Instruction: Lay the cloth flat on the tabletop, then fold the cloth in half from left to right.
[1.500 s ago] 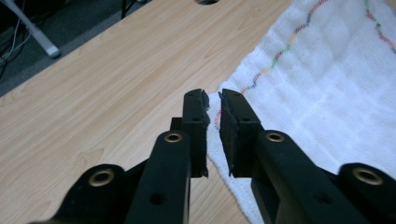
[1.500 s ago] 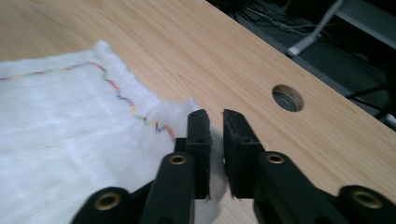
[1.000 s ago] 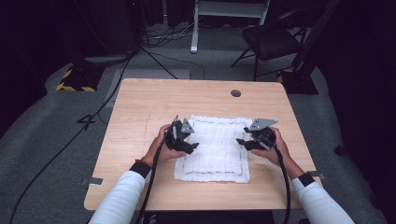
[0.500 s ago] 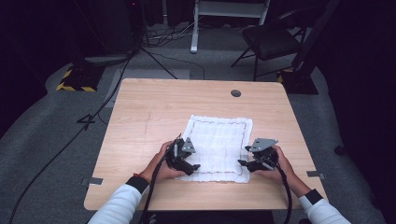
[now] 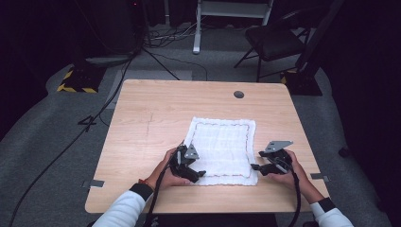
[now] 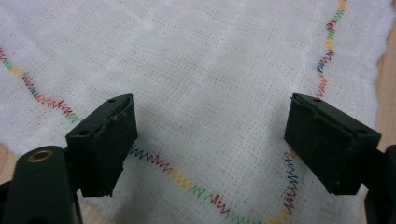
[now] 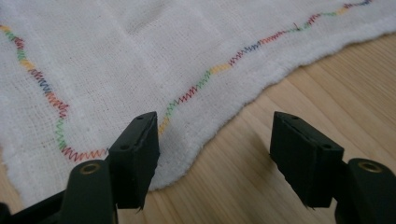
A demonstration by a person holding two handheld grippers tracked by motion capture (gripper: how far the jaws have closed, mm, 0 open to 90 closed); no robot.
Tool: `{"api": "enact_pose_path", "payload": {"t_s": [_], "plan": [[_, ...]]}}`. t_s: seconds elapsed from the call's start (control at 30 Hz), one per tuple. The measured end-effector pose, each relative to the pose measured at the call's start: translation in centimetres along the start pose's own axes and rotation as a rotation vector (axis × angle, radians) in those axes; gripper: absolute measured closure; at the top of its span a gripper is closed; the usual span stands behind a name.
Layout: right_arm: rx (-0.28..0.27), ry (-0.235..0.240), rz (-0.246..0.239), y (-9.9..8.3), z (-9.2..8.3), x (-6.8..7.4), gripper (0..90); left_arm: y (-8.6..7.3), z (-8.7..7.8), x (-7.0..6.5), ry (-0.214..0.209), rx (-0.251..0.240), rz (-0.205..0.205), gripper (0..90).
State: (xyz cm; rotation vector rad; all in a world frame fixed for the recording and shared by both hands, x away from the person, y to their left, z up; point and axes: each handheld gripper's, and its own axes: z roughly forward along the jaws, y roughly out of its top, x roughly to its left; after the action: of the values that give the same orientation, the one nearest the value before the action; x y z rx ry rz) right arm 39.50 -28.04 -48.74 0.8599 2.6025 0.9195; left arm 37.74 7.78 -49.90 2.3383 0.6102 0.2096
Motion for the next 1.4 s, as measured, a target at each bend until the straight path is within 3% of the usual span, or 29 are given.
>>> {"api": "enact_pose_path", "payload": {"t_s": [0.2, 0.27, 0.47, 0.53, 0.67, 0.73, 0.83, 1.1, 1.37, 1.4], "plan": [[-0.006, -0.026, -0.027, -0.6, -0.6, 0.0, 34.3, -0.4, -0.6, -0.1, -0.014, -0.003, 0.016, 17.5], [-0.007, -0.028, -0.036, -0.6, -0.6, 0.0, 33.7, -1.0, -1.4, 0.2, 0.002, -0.007, 0.001, 17.5], [-0.009, -0.034, -0.035, -0.5, -0.5, 0.0, 32.3, -1.7, -3.5, 0.8, 0.054, -0.033, 0.03, 17.5], [-0.019, -0.03, -0.028, -0.5, -0.6, 0.0, 33.2, -1.8, -4.0, 1.4, 0.067, -0.043, 0.016, 18.2], [-0.044, -0.034, -0.01, -0.5, -0.8, 0.0, 34.1, -1.9, -4.0, 1.8, 0.093, -0.039, 0.021, 18.8], [-0.063, -0.035, -0.005, -0.5, -0.9, -0.1, 35.4, -1.9, -3.8, 2.1, 0.12, -0.011, 0.025, 18.9], [-0.065, -0.04, -0.005, -0.5, -0.9, 0.0, 37.1, -1.9, -3.9, 2.1, 0.11, -0.012, 0.024, 18.7], [-0.101, -0.029, -0.021, 0.4, -1.0, 0.5, 36.5, -1.4, -4.4, 3.0, 0.105, -0.043, -0.017, 18.4], [-0.144, -0.02, -0.05, 2.7, -0.5, 1.3, 35.2, 0.0, -4.6, 5.7, 0.129, -0.097, -0.093, 18.6], [-0.145, -0.02, -0.058, 2.9, -0.4, 1.5, 35.2, 0.2, -4.6, 6.1, 0.148, -0.103, -0.093, 18.7]]}}
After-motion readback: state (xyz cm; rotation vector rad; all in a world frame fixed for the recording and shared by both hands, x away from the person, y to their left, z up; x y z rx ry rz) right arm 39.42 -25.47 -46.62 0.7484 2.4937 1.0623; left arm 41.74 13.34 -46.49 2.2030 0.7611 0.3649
